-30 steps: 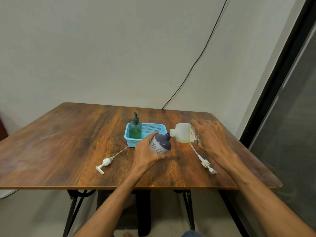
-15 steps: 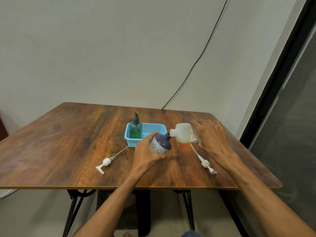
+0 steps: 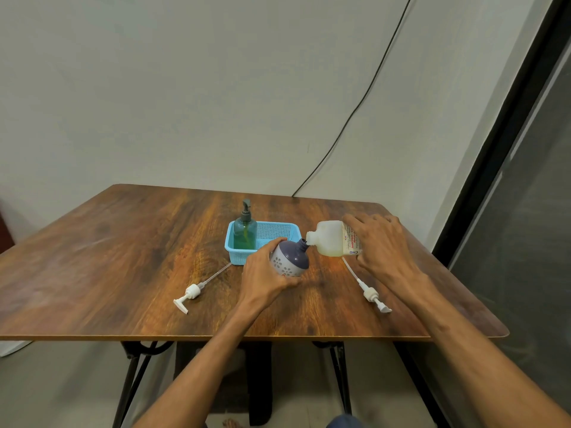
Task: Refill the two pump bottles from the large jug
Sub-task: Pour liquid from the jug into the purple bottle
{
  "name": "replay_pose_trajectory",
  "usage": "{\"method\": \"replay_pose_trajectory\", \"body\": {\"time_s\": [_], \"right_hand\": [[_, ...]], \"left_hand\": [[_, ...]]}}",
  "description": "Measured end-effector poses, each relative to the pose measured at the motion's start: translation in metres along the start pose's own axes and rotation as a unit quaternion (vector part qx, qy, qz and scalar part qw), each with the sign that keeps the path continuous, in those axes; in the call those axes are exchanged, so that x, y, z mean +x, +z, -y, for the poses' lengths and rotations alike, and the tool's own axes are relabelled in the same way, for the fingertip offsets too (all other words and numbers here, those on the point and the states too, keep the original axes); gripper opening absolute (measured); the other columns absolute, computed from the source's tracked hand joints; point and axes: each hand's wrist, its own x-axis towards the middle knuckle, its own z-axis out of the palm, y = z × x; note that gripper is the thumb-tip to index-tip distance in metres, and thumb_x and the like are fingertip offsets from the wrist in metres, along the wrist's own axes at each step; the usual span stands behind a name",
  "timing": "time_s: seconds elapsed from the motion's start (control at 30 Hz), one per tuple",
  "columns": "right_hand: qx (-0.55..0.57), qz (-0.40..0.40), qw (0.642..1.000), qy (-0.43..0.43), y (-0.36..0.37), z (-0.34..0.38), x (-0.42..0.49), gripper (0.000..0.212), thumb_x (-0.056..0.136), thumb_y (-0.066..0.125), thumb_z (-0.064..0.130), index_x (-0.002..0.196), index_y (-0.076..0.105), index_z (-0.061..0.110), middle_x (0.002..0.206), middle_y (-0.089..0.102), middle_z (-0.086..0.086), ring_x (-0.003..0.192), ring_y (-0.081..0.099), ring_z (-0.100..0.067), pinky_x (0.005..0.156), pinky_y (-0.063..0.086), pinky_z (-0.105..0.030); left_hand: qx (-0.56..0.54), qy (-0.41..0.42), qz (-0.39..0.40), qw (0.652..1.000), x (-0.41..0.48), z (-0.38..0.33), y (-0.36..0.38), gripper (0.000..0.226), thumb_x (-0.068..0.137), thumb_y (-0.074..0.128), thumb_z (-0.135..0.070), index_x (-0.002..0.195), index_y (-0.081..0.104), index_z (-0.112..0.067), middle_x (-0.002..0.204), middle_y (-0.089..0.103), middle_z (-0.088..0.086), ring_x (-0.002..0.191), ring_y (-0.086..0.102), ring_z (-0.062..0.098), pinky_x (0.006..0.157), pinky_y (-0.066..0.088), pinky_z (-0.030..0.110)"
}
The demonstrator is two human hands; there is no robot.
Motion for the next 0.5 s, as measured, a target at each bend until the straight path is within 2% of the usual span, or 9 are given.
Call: {"method": "replay_pose_trajectory", "body": {"time_s": [0.13, 0.33, 0.5], "right_hand": [[0.001, 0.004, 1.0, 0.003, -0.0012, 0.0007, 0.0003, 0.063, 0.077, 0.076, 0.022, 0.133, 0.049, 0.027, 0.124, 0.063, -0.001, 0.111, 0.059, -0.026, 0.098, 0.039, -0.044], [-0.006, -0.001, 1.0, 0.001, 0.001, 0.0005, -0.0011, 0.065, 0.074, 0.078, 0.023, 0.132, 0.05, 0.027, 0.123, 0.064, -0.002, 0.108, 0.06, -0.027, 0.098, 0.041, -0.046], [-0.01, -0.001, 1.0, 0.0, 0.0002, -0.0003, -0.0009, 0.067, 0.074, 0.078, 0.023, 0.134, 0.049, 0.027, 0.126, 0.063, -0.002, 0.11, 0.059, -0.027, 0.098, 0.041, -0.046]], "left_hand": [[0.002, -0.003, 0.004, 1.0, -0.0001, 0.0008, 0.0003, 0.085, 0.062, 0.091, -0.037, 0.134, 0.053, -0.014, 0.126, 0.063, 0.004, 0.113, 0.06, 0.017, 0.098, 0.049, 0.029], [-0.003, -0.008, 0.009, 1.0, -0.0017, -0.0008, 0.0002, 0.084, 0.063, 0.091, -0.034, 0.134, 0.052, -0.015, 0.127, 0.061, 0.003, 0.114, 0.059, 0.015, 0.093, 0.042, 0.017], [-0.003, -0.018, 0.015, 1.0, -0.0017, 0.0019, 0.0023, 0.085, 0.064, 0.09, -0.034, 0.136, 0.05, -0.014, 0.13, 0.06, 0.004, 0.117, 0.058, 0.017, 0.098, 0.044, 0.023]]}}
